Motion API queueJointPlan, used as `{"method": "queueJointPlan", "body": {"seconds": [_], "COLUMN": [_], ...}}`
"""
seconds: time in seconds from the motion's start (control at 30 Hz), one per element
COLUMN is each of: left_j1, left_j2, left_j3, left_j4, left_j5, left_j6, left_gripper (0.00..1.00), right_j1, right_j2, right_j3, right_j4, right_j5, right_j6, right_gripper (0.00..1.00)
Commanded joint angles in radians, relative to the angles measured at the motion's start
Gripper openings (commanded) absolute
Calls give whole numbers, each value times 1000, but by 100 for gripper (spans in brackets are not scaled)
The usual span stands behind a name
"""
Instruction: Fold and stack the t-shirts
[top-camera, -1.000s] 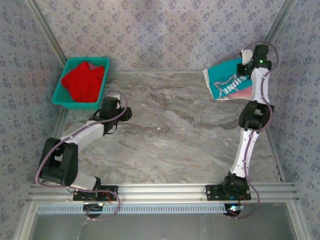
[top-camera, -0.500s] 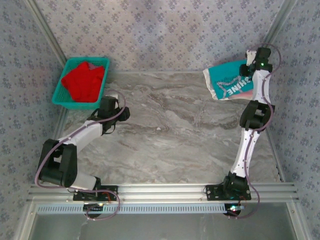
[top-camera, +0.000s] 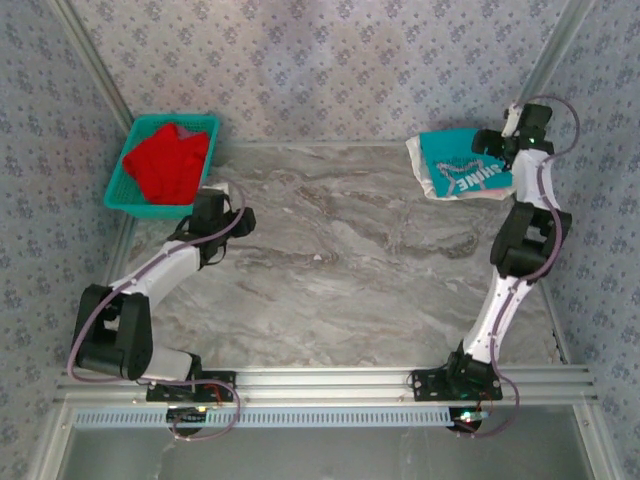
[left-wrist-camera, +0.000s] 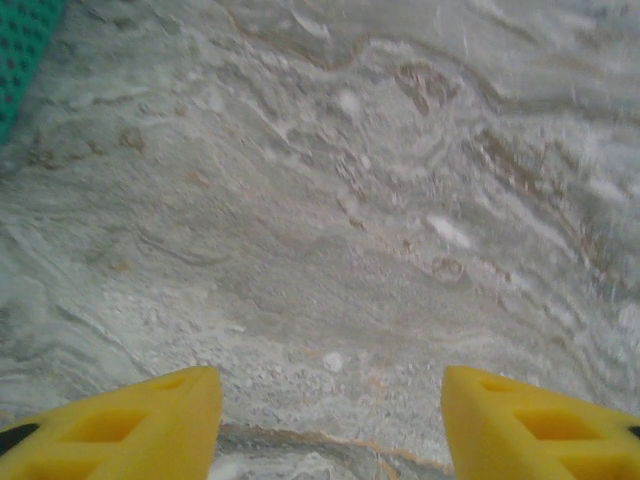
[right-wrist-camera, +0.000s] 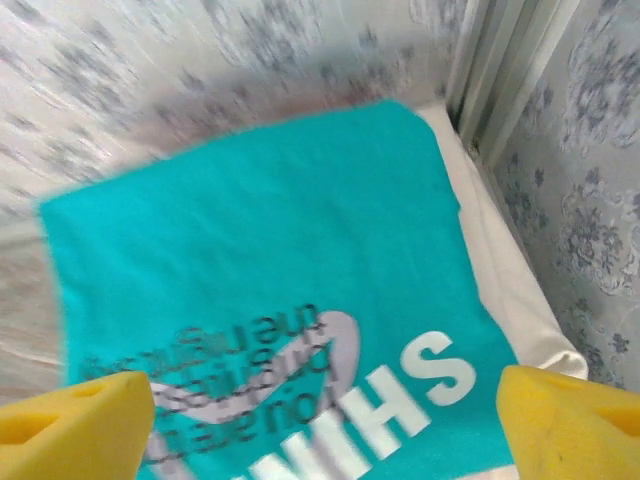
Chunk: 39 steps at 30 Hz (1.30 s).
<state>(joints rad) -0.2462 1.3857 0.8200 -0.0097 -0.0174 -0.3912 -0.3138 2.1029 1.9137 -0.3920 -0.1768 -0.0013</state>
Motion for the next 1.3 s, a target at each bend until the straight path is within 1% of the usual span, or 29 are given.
{"method": "queueJointPlan", "body": {"seconds": [0.0,0.03,0.07,0.1,0.2,0.27,0.33,0.43,0.5,0.57,0.6,0.63,0.7,0.73,0.77,0.8,0.87,0.93,0.97,1.0,1.07,1.13,1.17,1.2,1.27], "left_j1": [38,41,42,42,48,51,57,67,70,74,78,83,103,118,130,135,139,141,141,145,147,148,147,144,146], "left_j2": [-82,-106,-125,-143,-176,-189,-195,-176,-152,-133,-133,-131,-137,-141,-150,-161,-189,-177,-165,-150,-153,-111,-92,-89,-55], "left_j3": [-33,-62,-88,-124,-210,-264,-331,-412,-421,-414,-405,-404,-406,-411,-418,-426,-436,-463,-478,-502,-517,-547,-539,-526,-529], "left_j4": [126,168,213,270,399,464,546,668,696,695,668,668,663,662,662,656,592,588,599,649,694,832,840,815,874], "left_j5": [-34,-62,-99,-148,-269,-345,-422,-449,-469,-485,-488,-491,-480,-464,-448,-449,-432,-410,-424,-428,-370,-319,-303,-285,-276], "left_j6": [-16,-10,-5,-3,37,72,103,192,253,295,307,314,303,296,297,298,307,325,308,302,333,350,369,381,404], "left_gripper": [67,76,89,99,100,100,100,100,100,100,100,100,100,100,100,100,100,100,100,100,100,100,100,100,100], "right_j1": [27,40,55,76,155,226,326,435,480,523,535,534,506,481,463,442,397,364,353,346,345,347,350,350,349], "right_j2": [-208,-262,-314,-370,-531,-627,-713,-776,-794,-808,-818,-825,-824,-818,-815,-805,-799,-794,-791,-788,-773,-752,-737,-723,-692], "right_j3": [-197,-272,-340,-419,-639,-800,-965,-1125,-1204,-1285,-1325,-1367,-1419,-1428,-1415,-1416,-1441,-1471,-1487,-1506,-1535,-1550,-1558,-1569,-1580], "right_j4": [254,288,328,367,466,544,672,753,768,802,824,844,886,896,831,843,887,937,966,999,1070,1115,1144,1175,1233], "right_j5": [-31,-17,3,35,143,261,420,587,614,655,684,683,636,609,586,581,532,488,473,461,452,433,425,412,397], "right_j6": [133,146,153,155,133,110,73,21,7,-25,-28,-17,-1,4,32,34,46,49,49,48,30,16,4,-22,-33], "right_gripper": [93,94,94,95,98,100,100,100,100,100,100,100,100,100,100,100,100,100,100,100,100,100,100,100,100]}}
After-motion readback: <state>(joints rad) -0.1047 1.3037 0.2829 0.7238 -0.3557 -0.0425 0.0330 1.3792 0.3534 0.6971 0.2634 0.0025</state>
